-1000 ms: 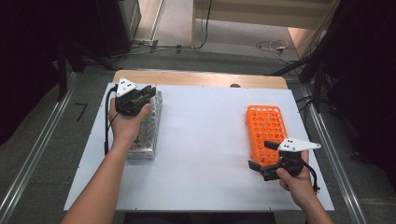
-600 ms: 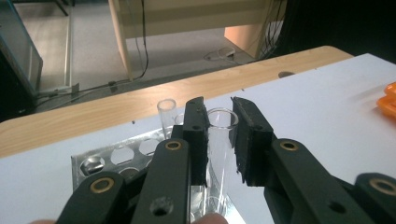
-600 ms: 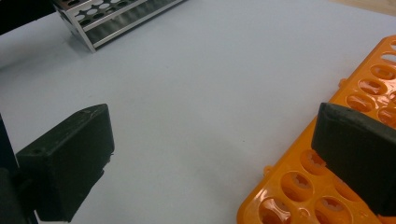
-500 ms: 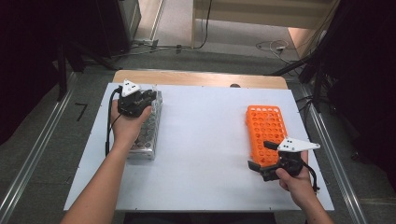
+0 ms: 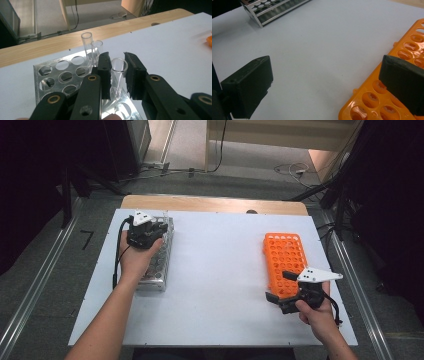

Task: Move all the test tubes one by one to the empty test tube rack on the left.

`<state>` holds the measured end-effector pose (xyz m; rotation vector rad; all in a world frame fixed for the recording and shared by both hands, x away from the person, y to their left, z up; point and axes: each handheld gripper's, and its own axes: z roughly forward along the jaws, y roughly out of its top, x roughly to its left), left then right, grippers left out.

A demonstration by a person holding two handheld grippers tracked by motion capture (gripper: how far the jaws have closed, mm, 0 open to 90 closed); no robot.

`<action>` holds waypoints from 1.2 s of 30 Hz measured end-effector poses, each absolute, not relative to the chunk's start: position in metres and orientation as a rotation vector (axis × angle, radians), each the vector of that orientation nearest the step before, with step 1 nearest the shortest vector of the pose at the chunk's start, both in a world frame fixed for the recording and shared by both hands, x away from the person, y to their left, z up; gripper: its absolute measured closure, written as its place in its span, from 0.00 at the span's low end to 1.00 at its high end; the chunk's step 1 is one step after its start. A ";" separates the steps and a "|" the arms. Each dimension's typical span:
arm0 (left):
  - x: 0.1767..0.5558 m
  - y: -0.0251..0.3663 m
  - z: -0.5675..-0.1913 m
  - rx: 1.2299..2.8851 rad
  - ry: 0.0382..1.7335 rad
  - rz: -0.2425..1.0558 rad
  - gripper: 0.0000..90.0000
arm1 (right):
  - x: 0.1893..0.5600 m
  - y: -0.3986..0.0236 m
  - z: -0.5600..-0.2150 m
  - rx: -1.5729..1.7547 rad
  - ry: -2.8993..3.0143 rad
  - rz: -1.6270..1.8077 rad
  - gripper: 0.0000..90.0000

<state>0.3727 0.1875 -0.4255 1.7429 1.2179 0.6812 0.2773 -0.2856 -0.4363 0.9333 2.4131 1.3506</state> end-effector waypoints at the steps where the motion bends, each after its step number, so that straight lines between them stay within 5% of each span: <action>1: 0.373 0.187 -0.426 1.749 1.224 0.672 0.83 | 0.277 -0.286 -0.436 0.933 2.414 1.351 0.00; 15: 0.373 0.189 -0.426 1.750 1.254 0.575 0.70 | 0.278 -0.285 -0.437 0.933 2.419 1.348 0.00; 29: 0.351 0.188 -0.421 1.711 1.212 0.546 0.19 | 0.280 -0.286 -0.434 0.948 2.404 1.372 0.00; 36: 0.333 0.181 -0.417 1.721 1.157 0.523 0.07 | 0.284 -0.291 -0.431 0.984 2.359 1.368 0.00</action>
